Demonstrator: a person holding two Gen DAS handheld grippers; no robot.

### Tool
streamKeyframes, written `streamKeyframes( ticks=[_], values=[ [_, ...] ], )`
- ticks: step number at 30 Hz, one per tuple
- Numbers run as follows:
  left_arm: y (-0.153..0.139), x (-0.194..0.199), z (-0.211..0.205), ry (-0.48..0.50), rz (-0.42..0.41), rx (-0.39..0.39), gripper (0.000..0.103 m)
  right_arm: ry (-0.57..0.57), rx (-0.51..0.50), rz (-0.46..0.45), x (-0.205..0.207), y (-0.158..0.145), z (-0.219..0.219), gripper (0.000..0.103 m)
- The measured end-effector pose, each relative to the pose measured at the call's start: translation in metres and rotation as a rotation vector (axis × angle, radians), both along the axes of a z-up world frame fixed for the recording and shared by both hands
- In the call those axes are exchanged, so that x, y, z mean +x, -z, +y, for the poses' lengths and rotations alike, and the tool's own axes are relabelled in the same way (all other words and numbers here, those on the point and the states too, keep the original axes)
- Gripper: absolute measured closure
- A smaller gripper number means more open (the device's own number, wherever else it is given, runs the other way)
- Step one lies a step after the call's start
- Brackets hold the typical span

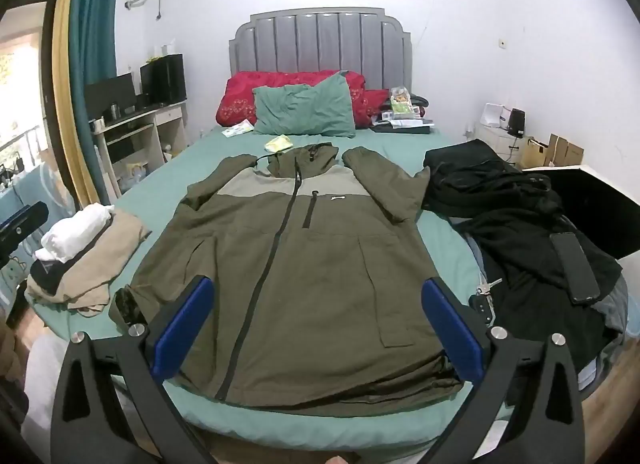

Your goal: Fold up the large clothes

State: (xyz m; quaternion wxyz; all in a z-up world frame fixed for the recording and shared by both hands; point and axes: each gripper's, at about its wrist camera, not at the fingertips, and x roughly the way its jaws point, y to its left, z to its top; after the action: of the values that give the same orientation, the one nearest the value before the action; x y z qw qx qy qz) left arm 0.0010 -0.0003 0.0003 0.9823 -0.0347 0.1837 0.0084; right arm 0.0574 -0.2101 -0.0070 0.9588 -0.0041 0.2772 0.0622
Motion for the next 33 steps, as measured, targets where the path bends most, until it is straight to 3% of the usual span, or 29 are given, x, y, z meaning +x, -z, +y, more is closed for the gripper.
streamKeyframes(
  ticks=[33],
  values=[
    [-0.005, -0.001, -0.012, 0.015, -0.028, -0.019, 0.030, -0.005, 0.017, -0.005, 0.000, 0.001, -0.001, 0.001]
  ],
)
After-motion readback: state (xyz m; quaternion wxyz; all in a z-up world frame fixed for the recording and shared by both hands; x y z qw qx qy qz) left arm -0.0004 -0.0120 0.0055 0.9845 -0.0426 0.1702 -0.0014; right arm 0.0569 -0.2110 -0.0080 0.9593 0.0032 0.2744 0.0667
